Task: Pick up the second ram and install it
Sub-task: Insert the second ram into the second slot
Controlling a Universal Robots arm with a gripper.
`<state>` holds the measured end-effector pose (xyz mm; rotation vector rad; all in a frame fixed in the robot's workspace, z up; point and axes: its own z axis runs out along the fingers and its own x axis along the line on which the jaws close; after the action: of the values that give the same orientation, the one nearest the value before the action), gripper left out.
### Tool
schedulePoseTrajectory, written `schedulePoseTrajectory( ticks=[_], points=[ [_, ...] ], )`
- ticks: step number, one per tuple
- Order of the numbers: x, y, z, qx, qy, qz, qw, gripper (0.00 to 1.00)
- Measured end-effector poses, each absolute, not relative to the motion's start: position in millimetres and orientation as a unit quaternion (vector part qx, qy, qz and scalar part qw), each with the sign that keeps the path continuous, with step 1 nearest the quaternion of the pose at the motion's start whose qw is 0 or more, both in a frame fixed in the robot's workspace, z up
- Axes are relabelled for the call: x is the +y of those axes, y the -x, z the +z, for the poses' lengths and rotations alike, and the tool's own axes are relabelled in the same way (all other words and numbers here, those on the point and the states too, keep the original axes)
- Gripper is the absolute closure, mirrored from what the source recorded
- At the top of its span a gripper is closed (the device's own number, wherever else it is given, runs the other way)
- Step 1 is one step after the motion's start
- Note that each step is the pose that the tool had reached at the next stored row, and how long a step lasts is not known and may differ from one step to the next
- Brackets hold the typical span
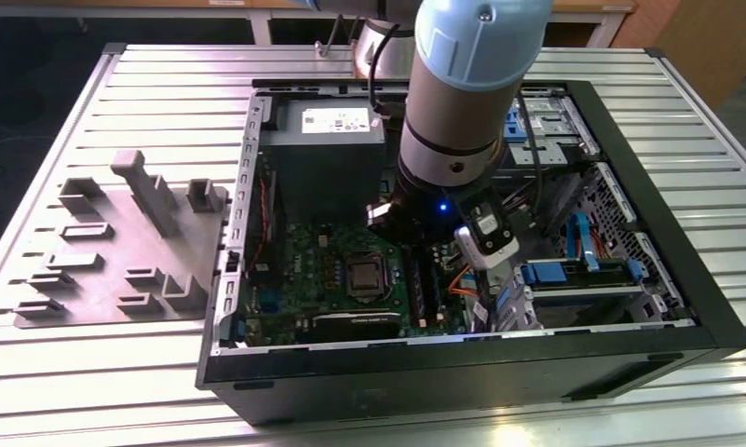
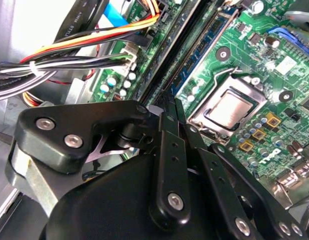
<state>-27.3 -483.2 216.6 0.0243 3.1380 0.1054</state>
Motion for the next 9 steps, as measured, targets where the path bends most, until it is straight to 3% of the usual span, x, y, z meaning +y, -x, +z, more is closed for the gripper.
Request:
schedulePoseTrajectory(
  ticks=[9],
  points=[
    [-483.4, 27.4, 213.0, 0.999, -0.008, 0.033, 0.001, 0.88]
  ],
)
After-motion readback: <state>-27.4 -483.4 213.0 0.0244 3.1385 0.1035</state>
